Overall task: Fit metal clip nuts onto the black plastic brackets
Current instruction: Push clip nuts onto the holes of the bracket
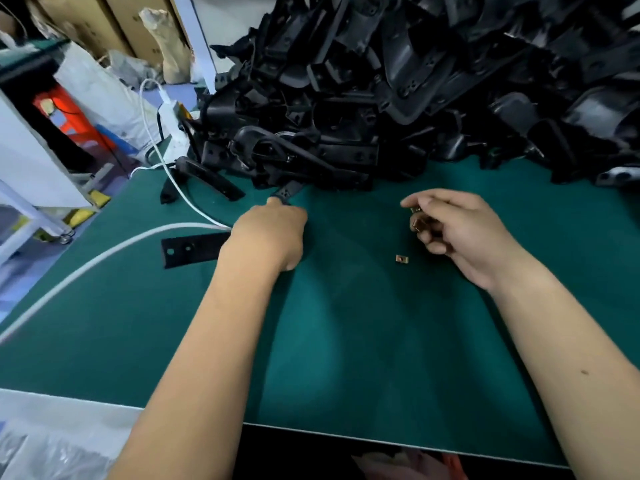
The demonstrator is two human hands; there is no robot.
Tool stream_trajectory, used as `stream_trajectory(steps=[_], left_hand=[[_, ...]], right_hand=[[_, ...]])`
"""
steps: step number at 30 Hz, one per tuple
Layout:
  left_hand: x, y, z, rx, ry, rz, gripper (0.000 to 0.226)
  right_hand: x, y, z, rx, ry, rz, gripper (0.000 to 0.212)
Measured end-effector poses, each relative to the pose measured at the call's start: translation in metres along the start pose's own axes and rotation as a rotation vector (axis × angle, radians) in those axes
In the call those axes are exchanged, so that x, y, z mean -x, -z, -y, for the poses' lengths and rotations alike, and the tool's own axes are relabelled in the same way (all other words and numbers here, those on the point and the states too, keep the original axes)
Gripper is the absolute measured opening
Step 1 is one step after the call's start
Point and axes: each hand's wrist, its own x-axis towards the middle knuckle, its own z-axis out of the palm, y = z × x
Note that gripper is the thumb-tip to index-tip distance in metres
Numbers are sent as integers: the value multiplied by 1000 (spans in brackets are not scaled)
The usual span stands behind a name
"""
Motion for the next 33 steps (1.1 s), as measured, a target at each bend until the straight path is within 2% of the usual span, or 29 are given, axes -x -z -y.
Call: stream_trajectory(steps=[2, 5, 8, 10, 14, 16, 18, 20, 23, 30, 33], left_hand=[[-3, 4, -4, 10, -24, 13, 74], [-6, 5, -22, 4, -122, -49, 80], [-12, 4, -42, 112, -228, -74, 82], [-21, 5, -54, 222, -304, -74, 74], [-43, 1, -88, 629, -385, -252, 27], [-52, -5, -104, 792, -368, -329, 24], [-60, -17, -113, 779, -393, -388, 21], [-64, -27, -113, 787, -461, -428, 22], [-68, -32, -104, 919, -592, -477, 22], [-71, -33, -100, 1167, -682, -429, 18], [-72, -35, -100, 1330, -683, -329, 21]], right_hand=[[0, 1, -1, 7, 5, -1, 26], [-1, 3, -1, 34, 4, 20, 26], [-2, 10, 1, 112, 11, 7, 21], [-4, 19, 2, 200, 35, -16, 21], [-5, 43, 2, 289, 124, -22, 22], [-4, 51, 0, 260, 137, -17, 18], [-4, 56, -2, 202, 148, -51, 12], [-4, 57, -4, 195, 160, -125, 12], [-4, 55, -6, 136, 181, -199, 14], [-3, 53, -7, 49, 186, -235, 10], [-3, 53, -8, 20, 206, -224, 16]])
